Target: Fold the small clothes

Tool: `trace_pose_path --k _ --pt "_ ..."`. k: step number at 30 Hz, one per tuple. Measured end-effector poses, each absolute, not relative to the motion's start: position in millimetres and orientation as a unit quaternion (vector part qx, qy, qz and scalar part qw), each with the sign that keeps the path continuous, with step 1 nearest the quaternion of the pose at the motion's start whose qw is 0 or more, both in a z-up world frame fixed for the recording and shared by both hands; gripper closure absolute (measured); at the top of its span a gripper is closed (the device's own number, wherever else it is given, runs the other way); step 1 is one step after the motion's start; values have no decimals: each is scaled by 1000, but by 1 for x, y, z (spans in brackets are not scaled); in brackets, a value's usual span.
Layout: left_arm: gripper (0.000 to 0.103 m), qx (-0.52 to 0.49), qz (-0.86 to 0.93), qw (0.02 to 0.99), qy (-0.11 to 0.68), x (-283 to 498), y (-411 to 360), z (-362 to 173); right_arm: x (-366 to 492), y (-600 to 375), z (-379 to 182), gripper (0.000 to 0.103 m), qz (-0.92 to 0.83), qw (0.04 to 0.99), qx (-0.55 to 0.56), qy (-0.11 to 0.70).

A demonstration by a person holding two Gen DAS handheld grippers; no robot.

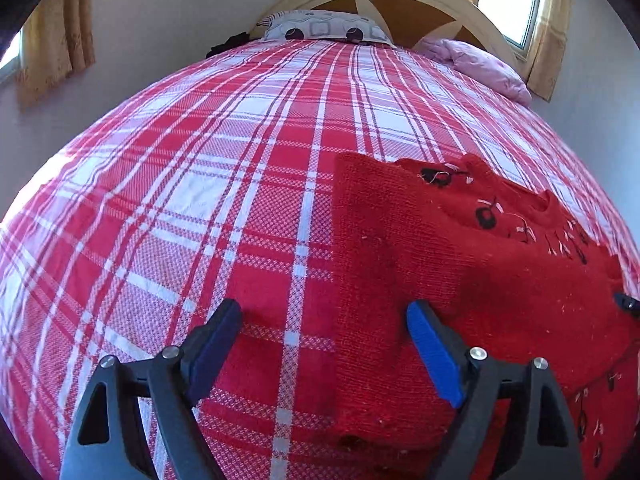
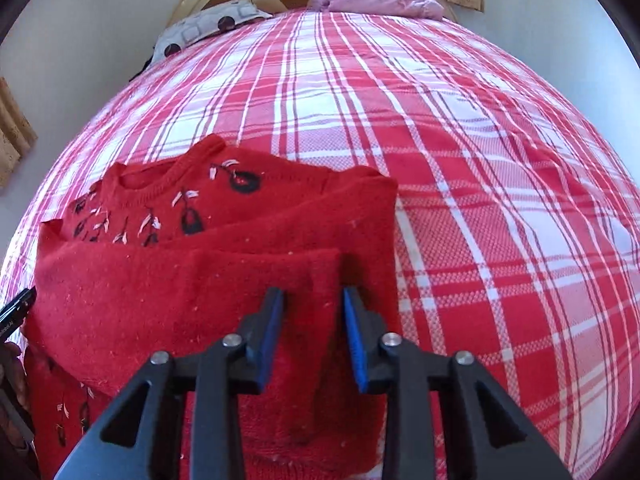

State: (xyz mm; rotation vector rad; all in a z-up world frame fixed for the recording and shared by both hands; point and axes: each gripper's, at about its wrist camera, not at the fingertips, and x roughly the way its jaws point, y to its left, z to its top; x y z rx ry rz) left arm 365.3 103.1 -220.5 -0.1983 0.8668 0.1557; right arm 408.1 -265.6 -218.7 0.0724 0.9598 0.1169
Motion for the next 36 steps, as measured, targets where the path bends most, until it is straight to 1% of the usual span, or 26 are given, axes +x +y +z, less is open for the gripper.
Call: trace_pose_path --k 4,6,8,9,10,12,13,14,16,19,21,23,29,30,36 --pt "17 -77 87 902 416 361 96 -216 409 -256 -215 71 41 889 7 456" --pt "17 -81 93 906 405 348 102 -208 404 -256 -211 68 37 893 12 449" --pt "17 -96 101 917 373 328 110 -196 389 -258 -204 61 22 900 6 436" --pt "17 -99 101 920 366 323 112 -193 383 -257 -201 57 19 903 0 429" --pt "17 -101 101 922 361 318 115 -190 373 -255 -196 55 20 908 -8 418" --pt "17 -94 99 920 367 314 115 -192 354 -248 -189 50 27 917 -22 398" --pt "17 -84 94 916 381 317 112 -197 349 -245 -188 46 31 918 -28 395" --pt "17 -74 94 911 396 322 110 -203 346 -239 -190 45 34 916 -40 397" --pt "17 -56 96 897 428 331 103 -217 351 -232 -203 45 37 902 -59 427" --pt "17 -55 96 899 424 328 104 -212 357 -241 -214 43 37 898 -38 437" --pt "17 -59 90 898 428 323 106 -214 354 -251 -212 43 40 898 -10 439" --pt "17 -66 85 898 427 315 109 -213 347 -252 -208 43 41 900 -10 435" --pt "17 -109 59 900 419 270 115 -201 309 -254 -197 45 56 904 -7 423" --pt "17 -106 51 901 418 259 112 -199 304 -254 -197 46 60 903 -7 425" --pt "17 -78 19 907 414 202 87 -191 252 -253 -199 46 77 903 -11 423"
